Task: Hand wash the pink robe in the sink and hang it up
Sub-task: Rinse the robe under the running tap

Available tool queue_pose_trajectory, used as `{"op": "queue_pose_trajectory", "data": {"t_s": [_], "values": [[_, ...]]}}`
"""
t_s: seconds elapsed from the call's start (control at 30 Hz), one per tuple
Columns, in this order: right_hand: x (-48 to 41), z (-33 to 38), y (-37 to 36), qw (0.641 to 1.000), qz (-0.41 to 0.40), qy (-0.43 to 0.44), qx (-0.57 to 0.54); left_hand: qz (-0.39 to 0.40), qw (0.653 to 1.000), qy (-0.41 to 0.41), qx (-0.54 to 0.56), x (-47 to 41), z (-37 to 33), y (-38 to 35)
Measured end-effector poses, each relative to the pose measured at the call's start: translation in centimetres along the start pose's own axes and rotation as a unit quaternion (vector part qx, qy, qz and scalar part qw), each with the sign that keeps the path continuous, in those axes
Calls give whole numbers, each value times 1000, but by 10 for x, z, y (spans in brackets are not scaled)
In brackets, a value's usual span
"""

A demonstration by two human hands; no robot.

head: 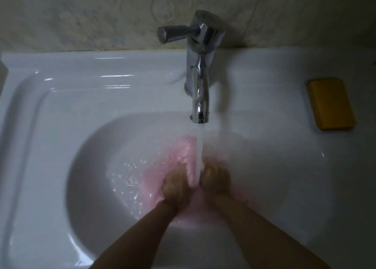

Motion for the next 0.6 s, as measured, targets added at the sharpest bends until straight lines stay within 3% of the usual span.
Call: {"op": "queue_pose_trajectory", "data": {"t_s": [0.1,0.17,0.23,0.3,0.33,0.4,0.43,0.5,0.53,0.57,0.6], "values": [[-16,-7,-1,978,170,-117,-36,15,999,-42,-23,-4,-5,26],[-18,-16,1,937,273,-175,-132,52,992,-75,84,2,-3,42],[-22,-31,17,888,267,-219,-304,77,962,-119,234,16,0,62],[-24,-44,41,806,237,-226,-492,36,927,-152,340,35,3,89],[-25,-49,54,769,247,-212,-550,14,918,-137,373,40,11,98],[-24,-54,77,739,300,-178,-576,33,916,-91,389,47,25,106],[-21,-57,82,748,324,-179,-551,57,927,-93,359,51,28,105],[-13,-63,89,836,343,-143,-405,36,964,-194,177,59,16,104],[-8,-63,87,885,347,-96,-296,-9,961,-269,65,61,7,97],[-2,-61,81,922,340,-35,-180,-18,957,-289,-25,64,2,84],[5,-57,76,936,337,19,-105,-32,950,-297,-91,64,-2,71]]}}
Point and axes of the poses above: each hand's wrist, its own x-axis away from the middle knuckle, its own y-axis out of the back of the hand, z = x × y, the point moved 6 cm from there along -x, towards the middle knuckle, and after that the axes turned 6 degrees about x, right-handed, at the moved point
